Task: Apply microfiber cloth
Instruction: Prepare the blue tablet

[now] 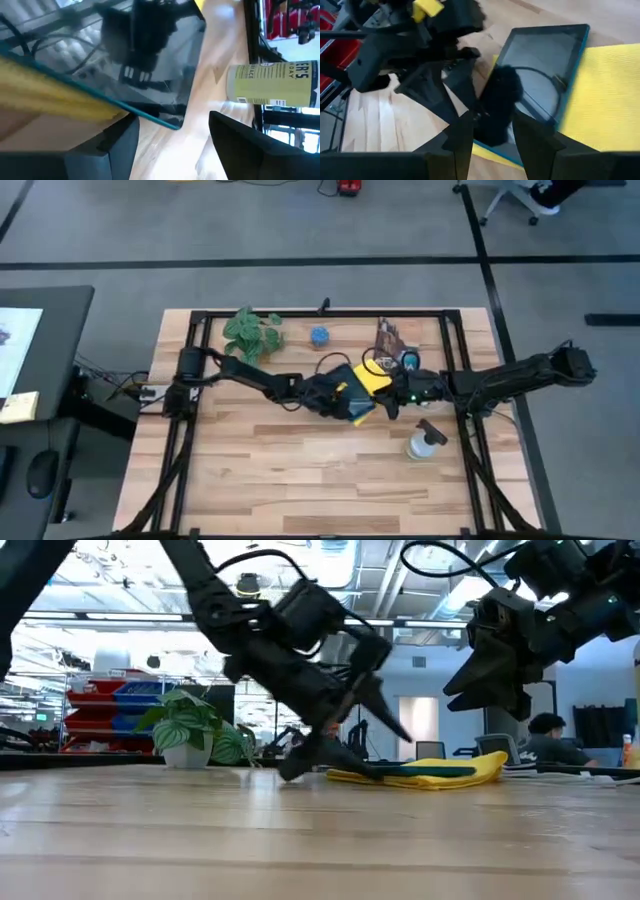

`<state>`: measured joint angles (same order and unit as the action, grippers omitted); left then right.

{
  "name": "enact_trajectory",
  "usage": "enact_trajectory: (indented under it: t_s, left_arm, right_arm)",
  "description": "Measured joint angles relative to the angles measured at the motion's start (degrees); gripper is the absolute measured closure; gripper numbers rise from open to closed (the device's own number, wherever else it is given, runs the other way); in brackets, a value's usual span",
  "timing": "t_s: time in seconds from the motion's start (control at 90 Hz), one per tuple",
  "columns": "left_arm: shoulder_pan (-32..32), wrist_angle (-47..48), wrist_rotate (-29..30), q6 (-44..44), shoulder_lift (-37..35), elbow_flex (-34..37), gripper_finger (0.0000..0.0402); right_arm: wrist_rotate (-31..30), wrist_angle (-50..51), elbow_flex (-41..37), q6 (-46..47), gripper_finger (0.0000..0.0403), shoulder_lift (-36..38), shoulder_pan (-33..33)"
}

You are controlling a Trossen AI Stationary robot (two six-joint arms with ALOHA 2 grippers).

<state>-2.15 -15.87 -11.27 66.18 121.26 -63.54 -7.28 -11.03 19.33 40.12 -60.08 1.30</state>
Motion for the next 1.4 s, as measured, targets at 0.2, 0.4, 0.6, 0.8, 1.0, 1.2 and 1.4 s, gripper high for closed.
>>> enact_trajectory:
  t_s: [0.2, 0.4, 0.6, 0.8, 1.0, 1.2, 1.4]
  left_arm:
    - [0.08, 2.18, 4.38, -0.76, 0.12, -0.7, 0.0184]
    - [-0.02, 2.15, 5.73, -0.63, 0.12, -0.7, 0.0184]
    - [-0.03, 1.96, 7.09, -0.97, 0.12, -0.7, 0.0184]
    - [-0.05, 2.01, 7.8, -1.63, 0.12, -0.7, 0.0184]
    - [0.19, 2.33, 8.77, -3.4, 0.12, -0.68, 0.0184]
    - [1.58, 3.07, 9.3, -10.57, -0.91, -0.37, 0.0185]
    - [3.73, 4.82, 12.11, -20.15, -4.33, -0.17, 0.0188]
  right_arm:
    - [-0.91, -0.66, 0.02, -0.19, 0.0276, 0.01, 2.13]
    - [-8.13, 5.61, 0.07, 8.55, 0.0277, -0.92, 0.3]
    - [-7.55, 10.59, 0.22, 13.43, 0.0301, -8.48, -4.34]
    - [-3.58, 11.11, 6.56, 10.6, 0.0332, -20.0, -3.71]
    - [0.62, 10.27, 14.86, 5.16, 0.0346, -28.53, -1.5]
    - [1.89, 10.95, 18.53, 2.97, 0.0347, -30.37, 1.53]
    - [2.06, 13.17, 18.62, 3.8, 0.0347, -29.78, 2.95]
